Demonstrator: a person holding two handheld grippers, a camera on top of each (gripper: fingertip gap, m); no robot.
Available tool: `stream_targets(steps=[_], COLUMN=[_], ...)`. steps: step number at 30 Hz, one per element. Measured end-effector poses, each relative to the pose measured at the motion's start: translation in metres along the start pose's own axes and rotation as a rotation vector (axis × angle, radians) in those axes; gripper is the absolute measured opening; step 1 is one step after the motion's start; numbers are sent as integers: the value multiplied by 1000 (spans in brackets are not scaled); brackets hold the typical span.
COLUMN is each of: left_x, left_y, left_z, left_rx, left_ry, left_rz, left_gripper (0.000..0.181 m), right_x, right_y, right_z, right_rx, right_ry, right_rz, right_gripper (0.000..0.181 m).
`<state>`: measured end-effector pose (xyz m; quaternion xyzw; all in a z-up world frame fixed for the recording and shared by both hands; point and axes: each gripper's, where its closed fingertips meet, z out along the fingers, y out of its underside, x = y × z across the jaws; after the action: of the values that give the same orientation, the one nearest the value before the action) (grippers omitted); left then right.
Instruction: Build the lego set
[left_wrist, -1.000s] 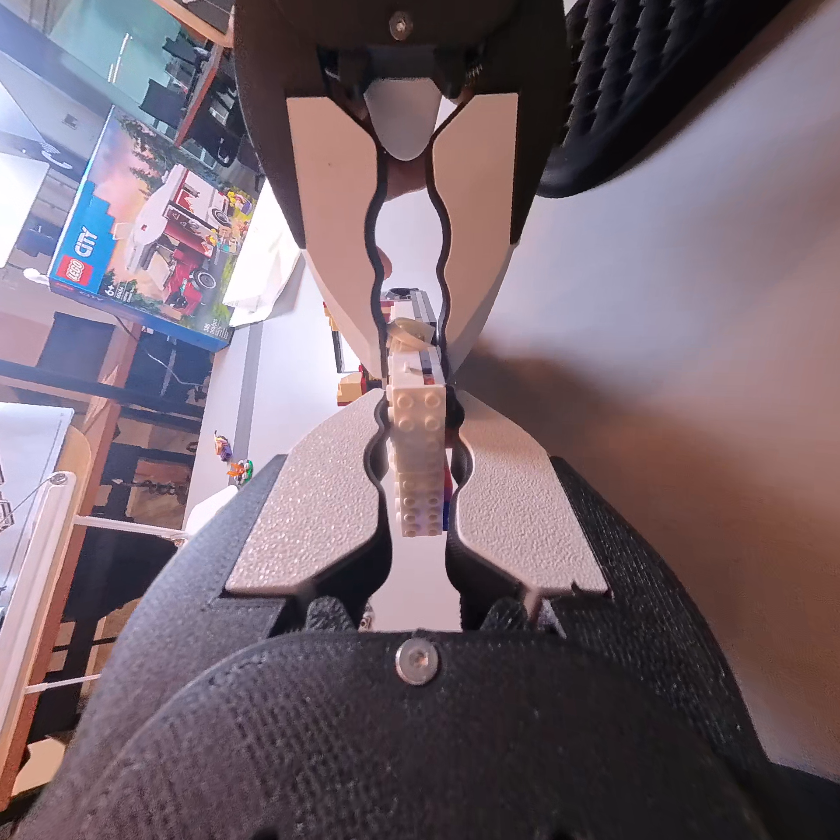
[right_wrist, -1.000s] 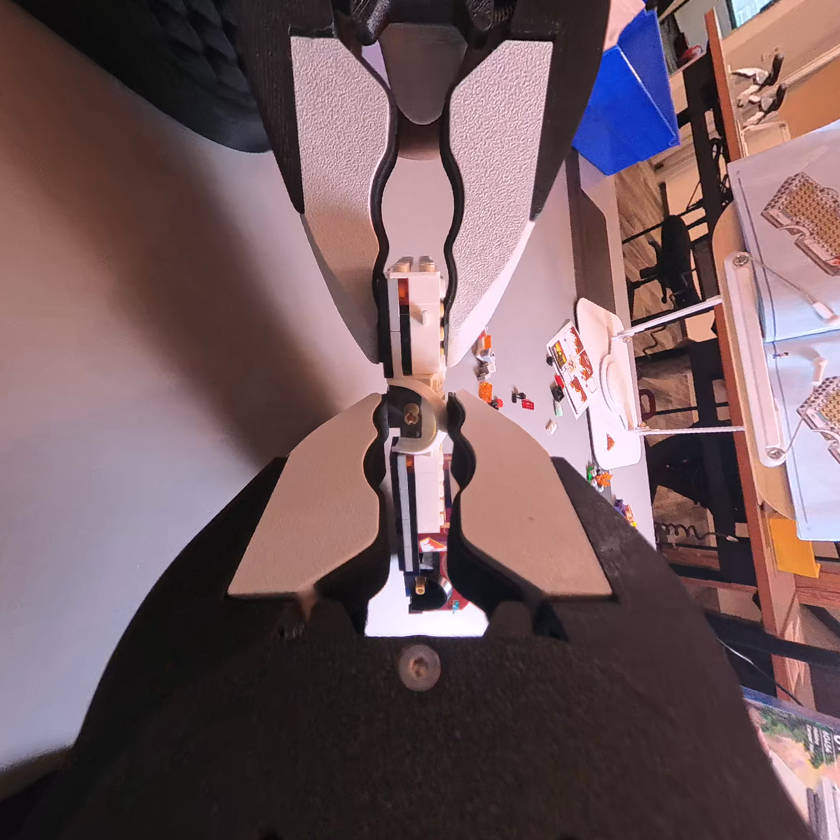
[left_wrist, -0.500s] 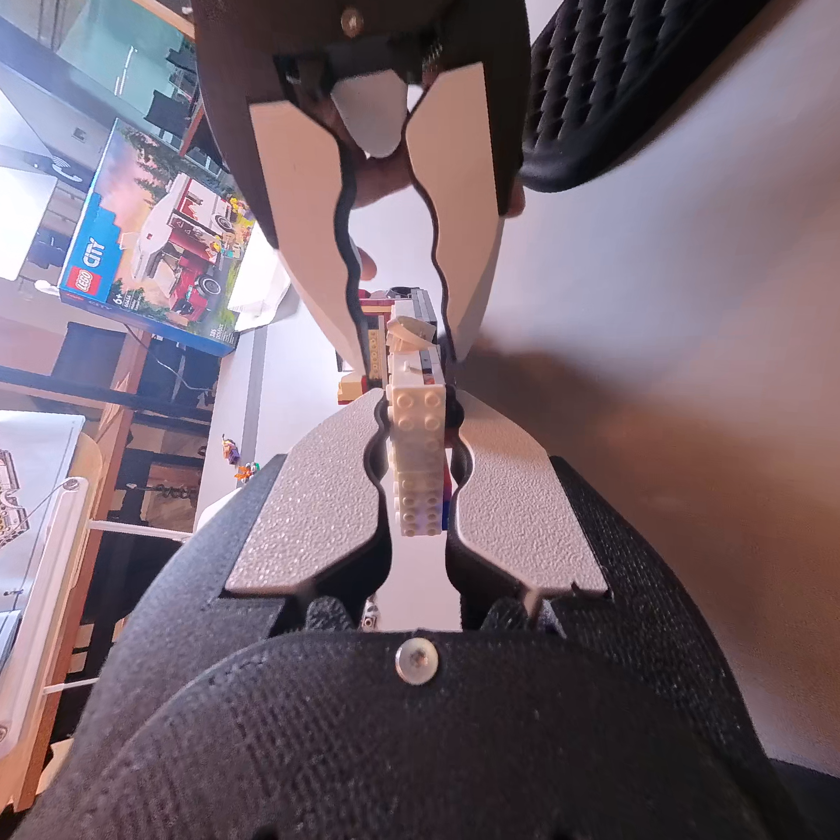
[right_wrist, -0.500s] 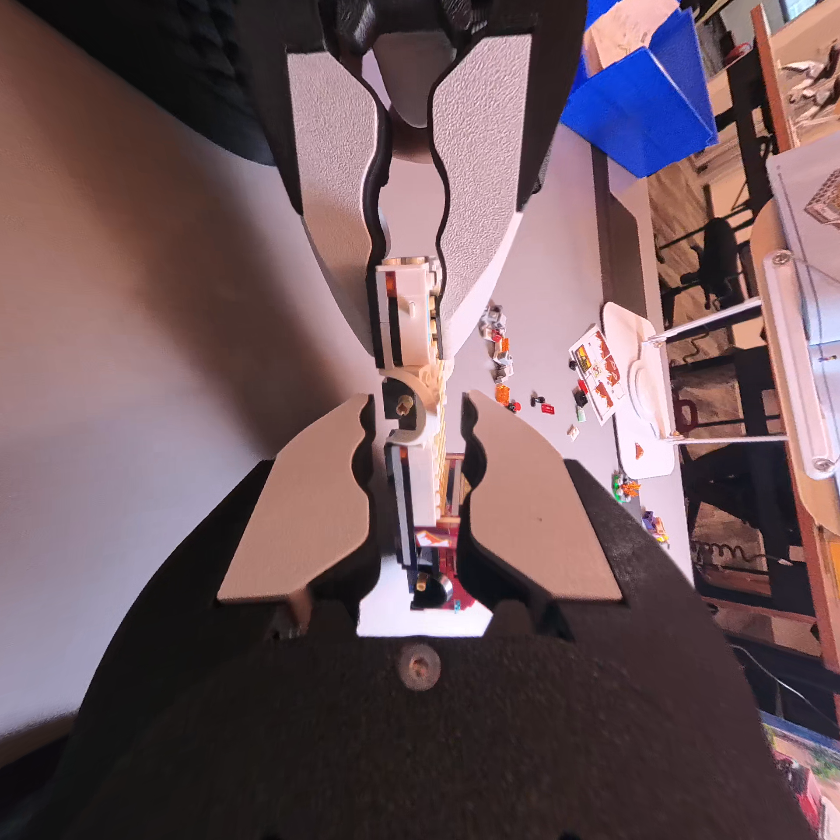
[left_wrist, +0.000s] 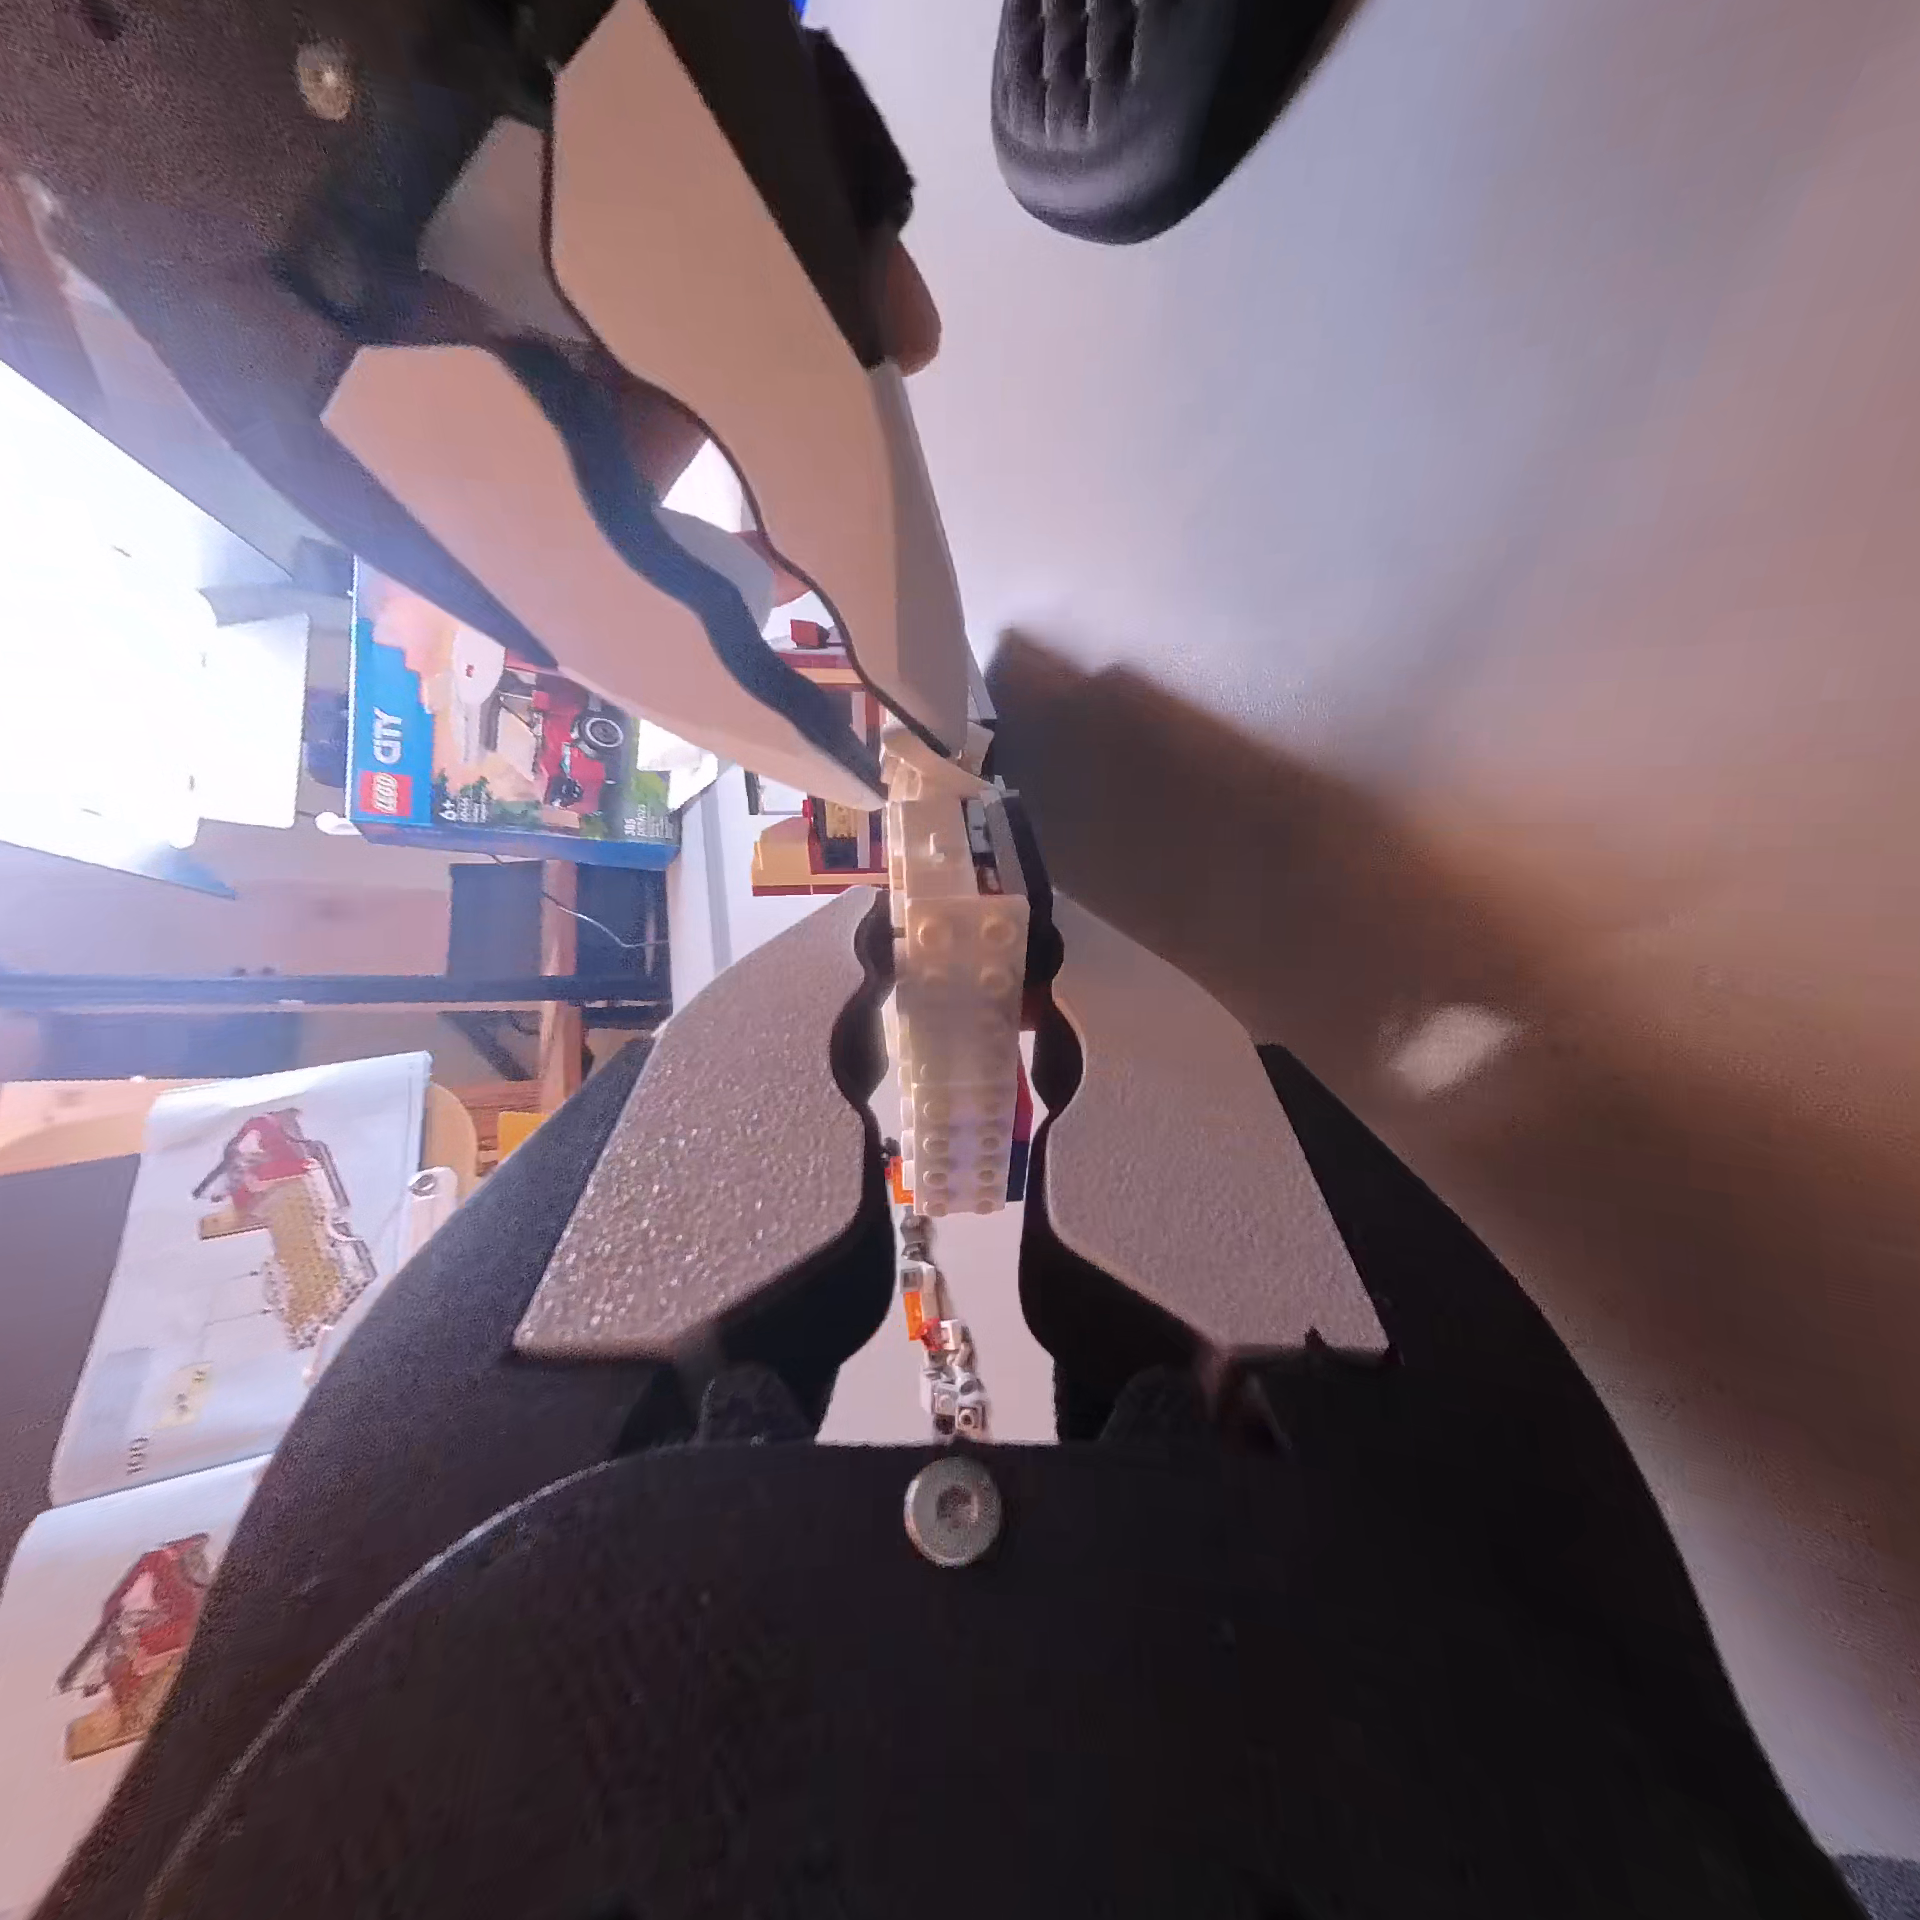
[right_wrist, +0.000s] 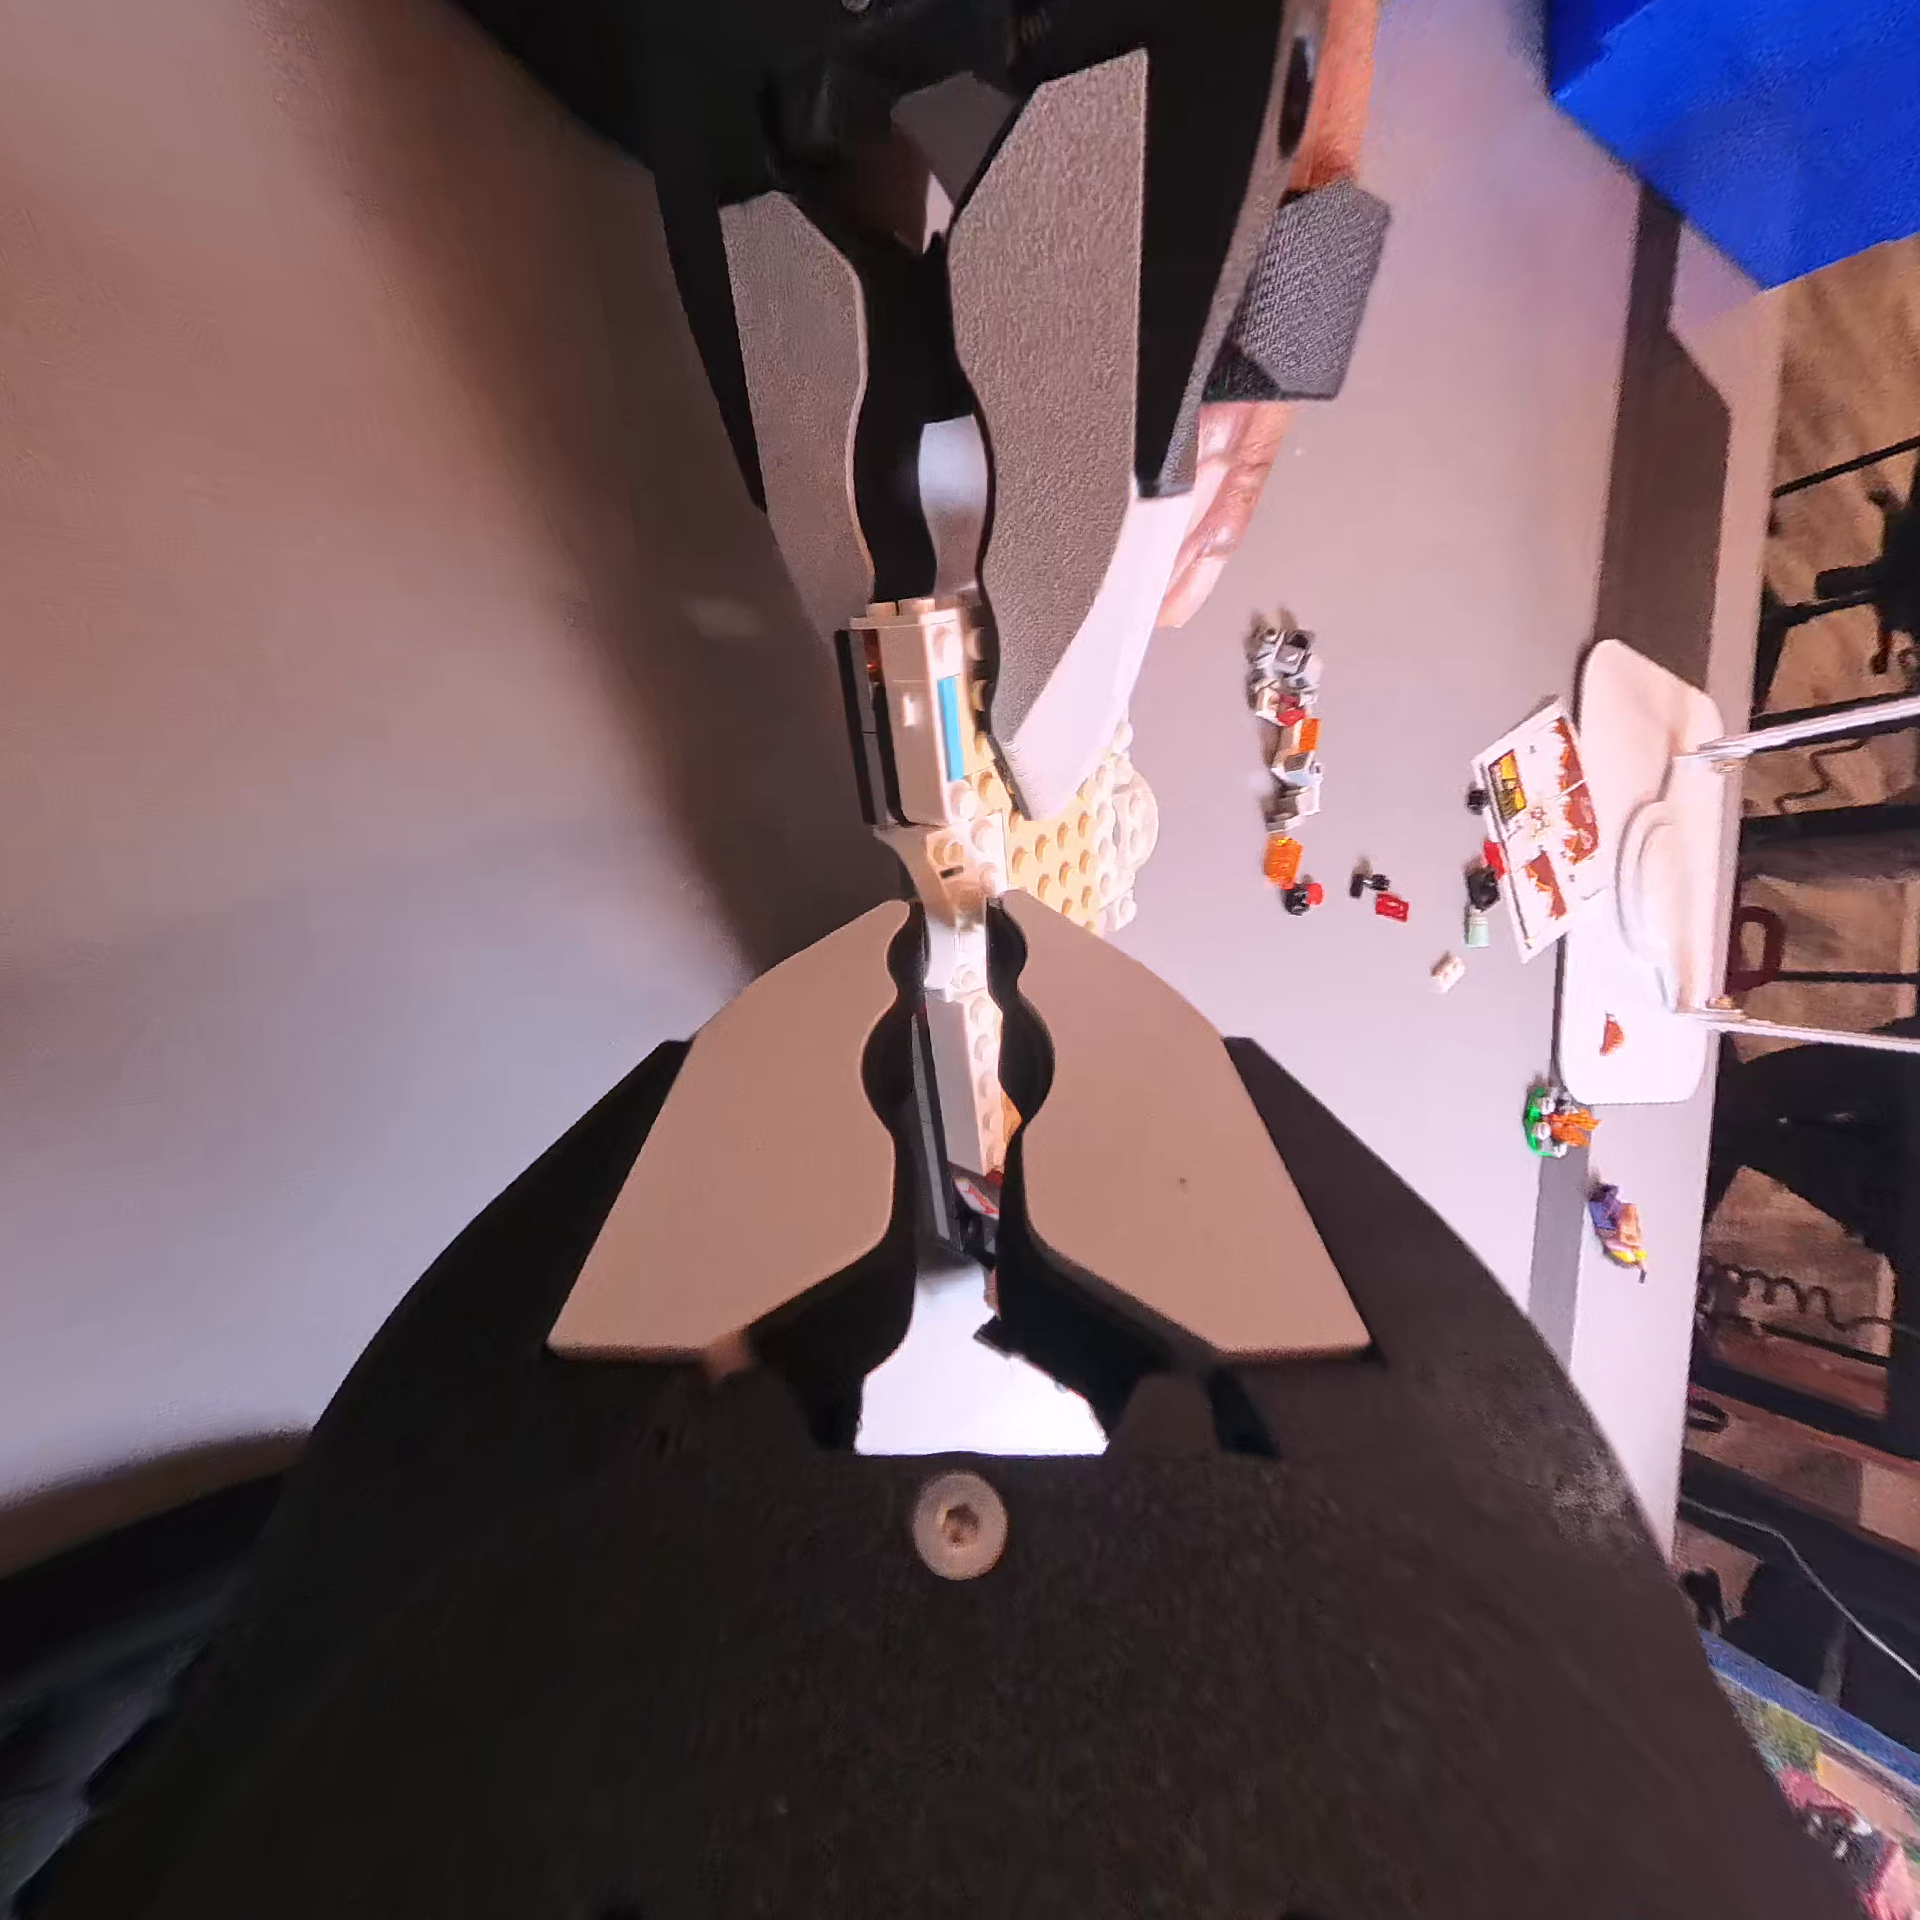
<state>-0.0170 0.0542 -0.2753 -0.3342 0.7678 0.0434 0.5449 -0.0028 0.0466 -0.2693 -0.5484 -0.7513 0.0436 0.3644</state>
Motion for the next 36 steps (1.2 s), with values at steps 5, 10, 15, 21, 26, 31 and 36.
stream_targets(steps=[5,10,15,21,26,31,36], left_x=[8,13,26,32,39,41,29], left_y=[0,8,15,22,28,32,38], left_z=[6,9,10,8,-8,-30,-21], left_rx=[-3,-11,-22,-71,-114,-56,9], left_ry=[1,-7,26,81,167,269,368], left_rz=[77,89,96,116,133,-120,-757], left_gripper=[26,28,32,35,35,39,61], right_x=[-6,-4,-7,-7,-10,-9,-9], right_y=[7,11,13,14,21,27,27], right_z=[7,14,25,32,38,42,42], right_rx=[-63,-110,-145,-180,-237,-266,-286], right_ry=[-76,-43,-4,23,48,74,43], right_rz=[15,-32,-90,-121,-149,-150,-139], right_gripper=[13,10,10,10,10,10,12])
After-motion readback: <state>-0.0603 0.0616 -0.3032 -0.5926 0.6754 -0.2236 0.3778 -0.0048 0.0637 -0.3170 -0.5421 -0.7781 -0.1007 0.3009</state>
